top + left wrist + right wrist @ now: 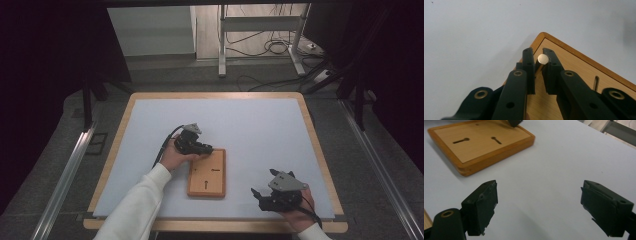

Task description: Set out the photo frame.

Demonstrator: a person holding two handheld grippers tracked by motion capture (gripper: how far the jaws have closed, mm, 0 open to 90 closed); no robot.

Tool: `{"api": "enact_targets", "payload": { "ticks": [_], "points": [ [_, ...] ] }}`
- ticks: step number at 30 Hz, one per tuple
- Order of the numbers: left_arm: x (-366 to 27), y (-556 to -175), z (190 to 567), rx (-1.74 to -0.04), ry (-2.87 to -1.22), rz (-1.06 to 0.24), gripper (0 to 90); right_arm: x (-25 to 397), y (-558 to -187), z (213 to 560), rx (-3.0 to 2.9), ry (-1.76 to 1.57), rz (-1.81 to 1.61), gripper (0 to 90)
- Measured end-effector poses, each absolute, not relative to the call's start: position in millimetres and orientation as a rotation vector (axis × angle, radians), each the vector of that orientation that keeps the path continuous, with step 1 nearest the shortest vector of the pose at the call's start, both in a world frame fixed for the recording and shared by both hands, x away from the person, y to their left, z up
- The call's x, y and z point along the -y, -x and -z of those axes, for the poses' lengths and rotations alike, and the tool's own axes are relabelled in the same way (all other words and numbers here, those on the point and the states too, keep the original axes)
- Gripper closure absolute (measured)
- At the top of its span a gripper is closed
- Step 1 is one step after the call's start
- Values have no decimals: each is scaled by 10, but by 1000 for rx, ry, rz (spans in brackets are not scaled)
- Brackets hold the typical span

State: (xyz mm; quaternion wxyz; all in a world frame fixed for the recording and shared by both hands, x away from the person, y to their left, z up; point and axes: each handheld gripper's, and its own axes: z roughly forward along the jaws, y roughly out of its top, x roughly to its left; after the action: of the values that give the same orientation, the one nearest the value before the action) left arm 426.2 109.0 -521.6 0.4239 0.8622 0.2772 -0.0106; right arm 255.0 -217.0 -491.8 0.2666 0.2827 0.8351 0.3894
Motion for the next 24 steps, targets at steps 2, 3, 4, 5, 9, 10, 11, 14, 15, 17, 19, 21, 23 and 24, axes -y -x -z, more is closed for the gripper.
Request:
{"api": "enact_targets", "payload": {
  "ticks": [2,3,4,5,9,10,11,14,15,17,19,21,23,24],
  "points": [
    [-1092,-4278,5211,-694,-2160,44,815,2105,-2557,4918,-2269,-745,-1054,141],
    [-1092,-4293,5208,-700,-2158,54,819,2047,-2565,4921,-2285,-726,-1049,138],
    [-1092,-4293,5208,-700,-2158,54,820,2047,-2565,4921,-2285,-726,-1049,138],
    [-1099,-4304,5210,-701,-2156,61,820,2016,-2568,4926,-2292,-722,-1049,137],
    [-1115,-4330,5213,-698,-2159,82,819,1903,-2586,4945,-2316,-704,-1041,127],
    [-1113,-4339,5213,-707,-2152,94,819,1840,-2595,4953,-2326,-694,-1036,124],
    [-1113,-4339,5213,-707,-2152,94,819,1840,-2595,4953,-2326,-694,-1036,124],
    [-1113,-4368,5209,-722,-2147,122,820,1686,-2607,4979,-2353,-654,-1011,116],
    [-1113,-4368,5209,-722,-2147,122,819,1686,-2607,4979,-2353,-654,-1011,116],
    [-1118,-4388,5207,-727,-2148,137,819,1610,-2612,4993,-2365,-637,-995,111],
    [-1119,-4409,5203,-740,-2147,158,820,1469,-2630,5022,-2390,-602,-972,100],
    [-1120,-4416,5202,-743,-2147,164,820,1427,-2635,5031,-2399,-594,-964,97],
    [-1131,-4442,5204,-745,-2147,182,819,1308,-2651,5063,-2422,-561,-947,86],
    [-1131,-4442,5204,-745,-2147,182,820,1308,-2651,5063,-2422,-561,-947,86]
  ]
}}
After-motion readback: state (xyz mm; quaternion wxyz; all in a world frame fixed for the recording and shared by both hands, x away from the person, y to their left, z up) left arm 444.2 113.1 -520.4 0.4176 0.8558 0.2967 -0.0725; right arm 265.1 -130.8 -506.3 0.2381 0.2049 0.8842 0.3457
